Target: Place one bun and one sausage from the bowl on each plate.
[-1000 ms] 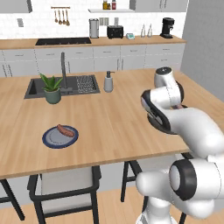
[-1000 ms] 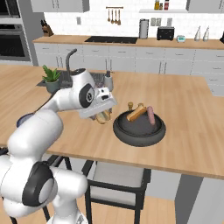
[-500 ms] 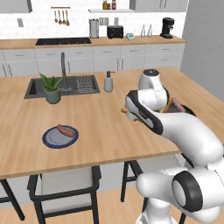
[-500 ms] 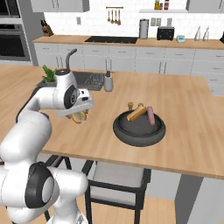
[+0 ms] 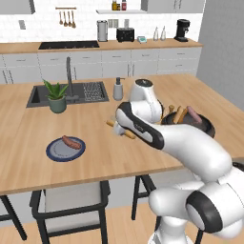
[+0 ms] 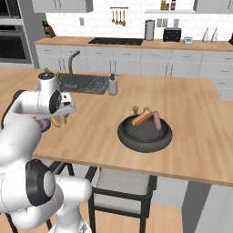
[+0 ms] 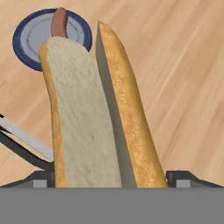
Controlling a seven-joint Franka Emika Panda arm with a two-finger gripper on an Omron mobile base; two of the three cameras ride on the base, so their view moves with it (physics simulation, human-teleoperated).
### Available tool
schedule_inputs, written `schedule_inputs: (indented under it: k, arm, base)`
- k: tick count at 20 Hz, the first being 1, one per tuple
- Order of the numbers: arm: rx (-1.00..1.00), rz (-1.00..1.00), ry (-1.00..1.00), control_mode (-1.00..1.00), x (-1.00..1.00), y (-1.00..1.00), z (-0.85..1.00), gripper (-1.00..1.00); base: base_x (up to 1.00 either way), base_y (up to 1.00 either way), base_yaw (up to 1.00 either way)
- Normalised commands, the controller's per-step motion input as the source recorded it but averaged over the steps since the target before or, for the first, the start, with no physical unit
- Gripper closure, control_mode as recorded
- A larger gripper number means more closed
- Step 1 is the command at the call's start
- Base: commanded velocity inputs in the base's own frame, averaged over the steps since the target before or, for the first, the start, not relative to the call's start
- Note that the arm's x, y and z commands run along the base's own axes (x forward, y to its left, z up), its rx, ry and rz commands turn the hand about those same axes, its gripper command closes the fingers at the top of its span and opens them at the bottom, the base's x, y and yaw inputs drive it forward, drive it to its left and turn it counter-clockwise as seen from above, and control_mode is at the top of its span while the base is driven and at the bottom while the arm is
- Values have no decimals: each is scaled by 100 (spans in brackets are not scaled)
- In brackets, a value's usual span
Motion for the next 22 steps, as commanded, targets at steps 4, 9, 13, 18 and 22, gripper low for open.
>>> schedule_inputs:
  k: [4,9,13,18,22]
  arm:
    - [0,0,0,-100,0,100,0,100]
    - [0,0,0,-100,1,100,-3,100]
    - [0,0,0,-100,17,99,-12,100]
    - [0,0,0,-100,29,78,-22,100]
    - [0,-3,0,-100,50,39,-46,100]
  base:
    - [0,0,0]
    - [0,0,0]
    - [0,0,0]
    - [0,0,0]
    - [0,0,0]
